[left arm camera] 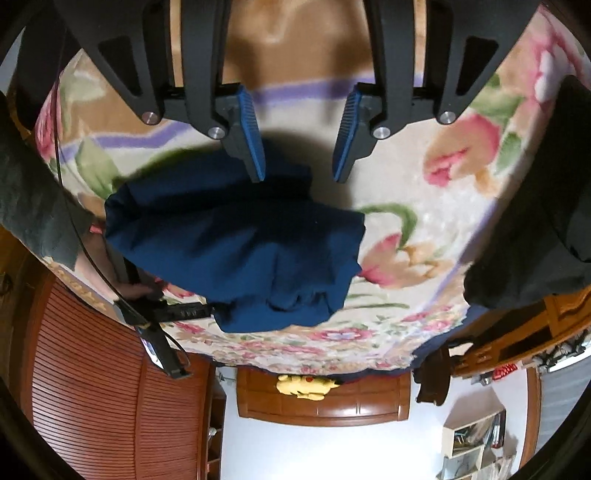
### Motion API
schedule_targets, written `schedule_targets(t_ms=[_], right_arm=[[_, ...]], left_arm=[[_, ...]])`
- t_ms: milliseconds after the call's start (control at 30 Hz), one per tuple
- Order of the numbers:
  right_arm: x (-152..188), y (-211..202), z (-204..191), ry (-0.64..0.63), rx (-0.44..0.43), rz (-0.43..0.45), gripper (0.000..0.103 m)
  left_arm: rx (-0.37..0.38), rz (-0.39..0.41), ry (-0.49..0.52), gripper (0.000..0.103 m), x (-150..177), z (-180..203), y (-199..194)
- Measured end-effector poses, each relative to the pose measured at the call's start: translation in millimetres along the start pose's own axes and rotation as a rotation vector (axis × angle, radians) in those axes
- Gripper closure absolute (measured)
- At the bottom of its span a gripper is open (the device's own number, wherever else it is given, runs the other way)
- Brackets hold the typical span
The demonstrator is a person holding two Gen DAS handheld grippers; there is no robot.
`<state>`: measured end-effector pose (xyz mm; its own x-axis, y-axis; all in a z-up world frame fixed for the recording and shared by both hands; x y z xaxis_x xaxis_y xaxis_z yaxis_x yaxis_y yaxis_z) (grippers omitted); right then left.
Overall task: Fold large clothes
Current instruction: 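Grasp the jacket bundle with the left tool while the right tool grasps it too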
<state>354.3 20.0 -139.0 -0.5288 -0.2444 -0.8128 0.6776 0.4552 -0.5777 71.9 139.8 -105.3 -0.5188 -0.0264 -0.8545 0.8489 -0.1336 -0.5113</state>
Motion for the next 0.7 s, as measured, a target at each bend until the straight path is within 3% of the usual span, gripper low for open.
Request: schedule_targets(t_ms=[233,533,700], right_arm=[[-4.7,17.4,11.5,0.064,-0.014,-0.037,0.017],[7.3,40.8,11.0,0.130,-0.087,-0.132,0.015],[11.4,38.4,6.8,0.191,-0.178,-0.147,0.027]], left_arm=[[0.038,-0.019,0.000,0.065,0.3,14.4,8.1],[0.031,-0.047,0.006,0.064,2.8,16.6,18.2],[0.052,-0.081,-0.031,0.063,8.1,11.6,25.5]])
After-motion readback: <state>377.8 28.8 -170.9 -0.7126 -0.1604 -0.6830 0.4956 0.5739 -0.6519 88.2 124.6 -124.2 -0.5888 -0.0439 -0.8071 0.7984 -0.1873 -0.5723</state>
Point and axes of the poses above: each gripper's, at about its wrist camera, not at the fingertips, and y roughly the way its jaws point, z to its right, x to its underside, the point moved 9 cm from there along y, roughly the way its jaws point, and after that the axes turned 8 degrees about z, right-handed, at the moved point
